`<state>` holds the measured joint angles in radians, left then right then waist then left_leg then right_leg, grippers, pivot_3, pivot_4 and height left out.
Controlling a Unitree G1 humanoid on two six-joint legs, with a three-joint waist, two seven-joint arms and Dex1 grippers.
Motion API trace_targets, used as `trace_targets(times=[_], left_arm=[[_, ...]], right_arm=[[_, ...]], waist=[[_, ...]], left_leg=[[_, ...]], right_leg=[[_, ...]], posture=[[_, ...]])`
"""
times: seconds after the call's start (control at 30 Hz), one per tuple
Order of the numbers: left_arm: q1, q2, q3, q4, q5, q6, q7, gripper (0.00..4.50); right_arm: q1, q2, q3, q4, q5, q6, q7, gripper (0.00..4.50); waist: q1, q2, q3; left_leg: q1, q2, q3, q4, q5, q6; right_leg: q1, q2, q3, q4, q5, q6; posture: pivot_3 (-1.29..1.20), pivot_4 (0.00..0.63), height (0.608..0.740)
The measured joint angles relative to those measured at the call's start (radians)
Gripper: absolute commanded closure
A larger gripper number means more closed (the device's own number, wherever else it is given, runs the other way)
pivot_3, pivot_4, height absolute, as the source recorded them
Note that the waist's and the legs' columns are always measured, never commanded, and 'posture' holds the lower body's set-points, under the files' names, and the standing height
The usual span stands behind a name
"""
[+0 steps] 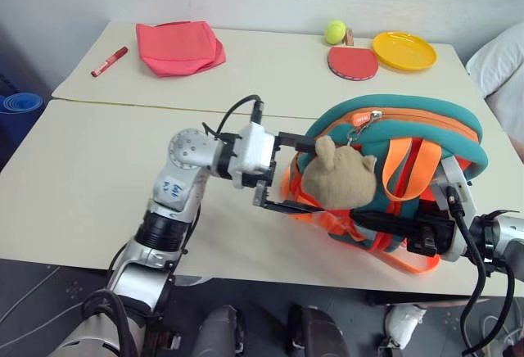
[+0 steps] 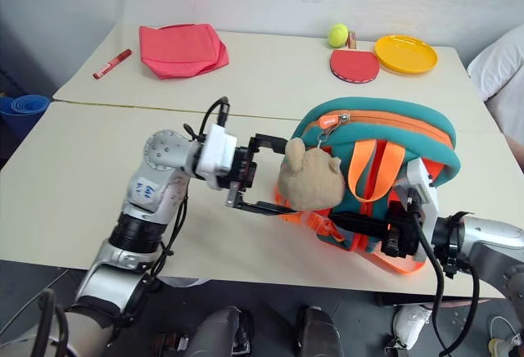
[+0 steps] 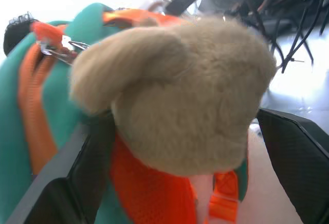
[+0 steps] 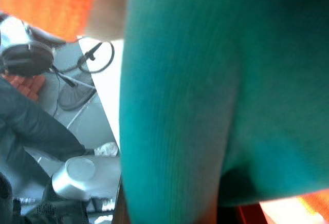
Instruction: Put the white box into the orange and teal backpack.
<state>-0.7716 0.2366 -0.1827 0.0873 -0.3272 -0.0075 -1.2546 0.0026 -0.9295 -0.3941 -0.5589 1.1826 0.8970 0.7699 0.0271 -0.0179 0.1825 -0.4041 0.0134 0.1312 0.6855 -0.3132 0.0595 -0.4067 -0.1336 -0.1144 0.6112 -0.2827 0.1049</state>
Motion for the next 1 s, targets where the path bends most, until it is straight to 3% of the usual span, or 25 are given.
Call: trace_targets(times=[0.3, 0.4, 0.57, 0.7, 0.83, 1.0], left_arm=[[-0.039, 0.005, 0.023, 0.084, 0.009, -0.04, 0.056, 3.53], [-0.065, 0.056, 0.053, 0.086, -0.04, 0.032, 0.038, 4.04], [-0.167, 0.215, 0.118, 0.233, -0.074, 0.111, -0.019, 4.12], [-0.249, 0.29, 0.112, 0.502, 0.021, 0.06, -0.024, 4.12], [-0.276, 0.298, -0.012, 0.715, 0.222, -0.097, 0.048, 4.12], [-0.173, 0.181, -0.006, 0.712, 0.2, -0.086, 0.005, 4.12]], right_arm=[[0.042, 0.041, -0.004, -0.031, 0.0, -0.014, -0.046, 4.5], [0.067, 0.054, -0.006, -0.041, -0.001, -0.025, -0.06, 4.5], [0.114, 0.068, -0.024, -0.063, 0.004, -0.04, -0.078, 4.5], [0.123, 0.085, -0.053, -0.063, 0.019, -0.055, -0.108, 4.5], [0.126, 0.108, -0.054, -0.063, 0.034, -0.067, -0.136, 4.5], [0.157, 0.139, -0.054, -0.065, 0.032, -0.081, -0.153, 4.5]], waist=[[-0.001, 0.0, 0.0], [-0.002, 0.0, 0.0], [-0.004, 0.0, 0.0], [-0.003, 0.0, 0.0], [-0.001, 0.0, 0.0], [-0.001, 0.0, 0.0]], left_leg=[[0.0, 0.0, -0.001, 0.0, 0.0, 0.0], [0.0, 0.0, -0.001, 0.0, 0.0, 0.0], [0.0, 0.0, 0.0, 0.0, 0.0, 0.0], [0.0, 0.0, 0.0, 0.0, 0.0, 0.0], [0.0, -0.001, 0.0, 0.0, -0.001, 0.001], [-0.001, -0.001, 0.0, 0.0, -0.001, 0.002]], right_leg=[[0.0, -0.001, -0.001, 0.0, 0.0, 0.0], [0.0, 0.0, -0.001, 0.001, 0.0, 0.0], [0.0, 0.002, -0.003, 0.001, 0.0, 0.0], [0.0, 0.003, -0.009, 0.004, 0.0, 0.0], [-0.001, 0.002, -0.01, 0.004, 0.0, 0.0], [-0.001, 0.0, -0.008, 0.004, 0.0, 0.0]], posture=[[0.0, 0.15, 0.74], [0.0, 0.15, 0.74], [0.0, 0.15, 0.74], [0.0, 0.15, 0.74], [0.0, 0.15, 0.74], [0.0, 0.15, 0.74]])
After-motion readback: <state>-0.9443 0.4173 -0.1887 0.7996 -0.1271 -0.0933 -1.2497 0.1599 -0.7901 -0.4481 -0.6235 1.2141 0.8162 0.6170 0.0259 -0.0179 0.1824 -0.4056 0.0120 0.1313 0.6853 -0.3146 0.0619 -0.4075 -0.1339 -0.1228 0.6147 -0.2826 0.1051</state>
